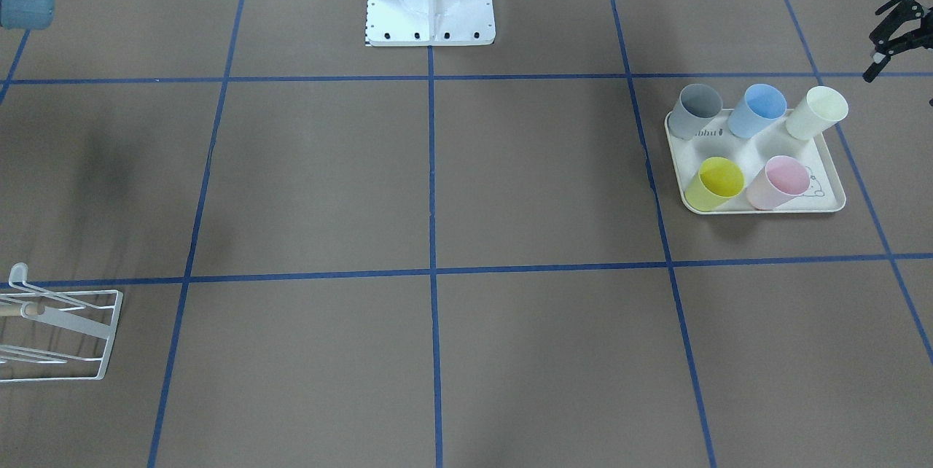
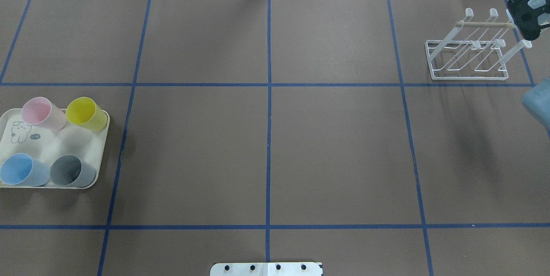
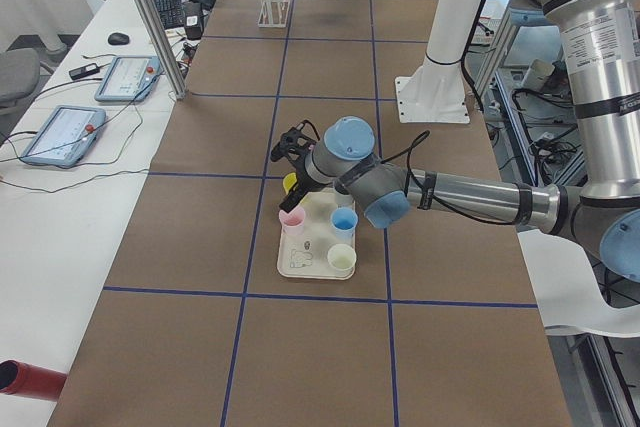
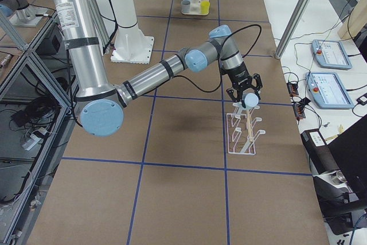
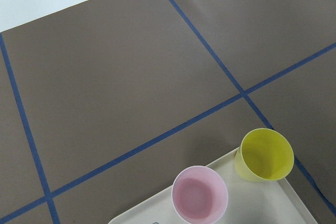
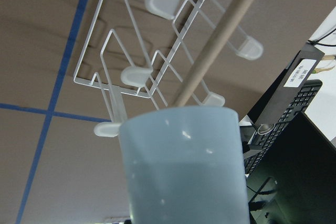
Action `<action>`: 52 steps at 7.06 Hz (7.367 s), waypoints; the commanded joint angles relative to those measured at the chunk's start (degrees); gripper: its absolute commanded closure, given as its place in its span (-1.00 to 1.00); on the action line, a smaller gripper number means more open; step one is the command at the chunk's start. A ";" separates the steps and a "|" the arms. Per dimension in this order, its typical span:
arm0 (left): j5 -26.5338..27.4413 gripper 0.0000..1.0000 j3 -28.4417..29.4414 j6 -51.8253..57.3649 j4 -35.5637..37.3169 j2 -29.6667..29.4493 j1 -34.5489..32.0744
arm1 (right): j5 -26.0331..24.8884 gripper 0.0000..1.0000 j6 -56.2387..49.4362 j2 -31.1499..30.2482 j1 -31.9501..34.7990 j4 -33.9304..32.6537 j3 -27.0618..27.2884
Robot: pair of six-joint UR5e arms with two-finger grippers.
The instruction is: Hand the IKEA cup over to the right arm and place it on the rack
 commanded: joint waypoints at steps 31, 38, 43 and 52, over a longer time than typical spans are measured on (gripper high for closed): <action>-0.90 -1.00 0.07 -0.29 -0.03 -0.44 0.10 | -25.90 -0.86 1.82 -1.42 -15.30 -2.28 -5.62; 6.98 -1.00 3.48 9.09 -0.81 1.83 -1.66 | -7.32 -0.99 24.24 -0.72 -15.39 -1.57 6.57; 5.54 -1.00 14.73 7.02 -18.49 9.49 -0.96 | 15.94 -0.99 64.61 0.50 -19.42 -1.13 13.53; 5.96 -0.51 19.40 -4.77 -21.74 7.48 12.65 | 15.85 -0.99 66.15 1.39 -20.40 -1.13 13.28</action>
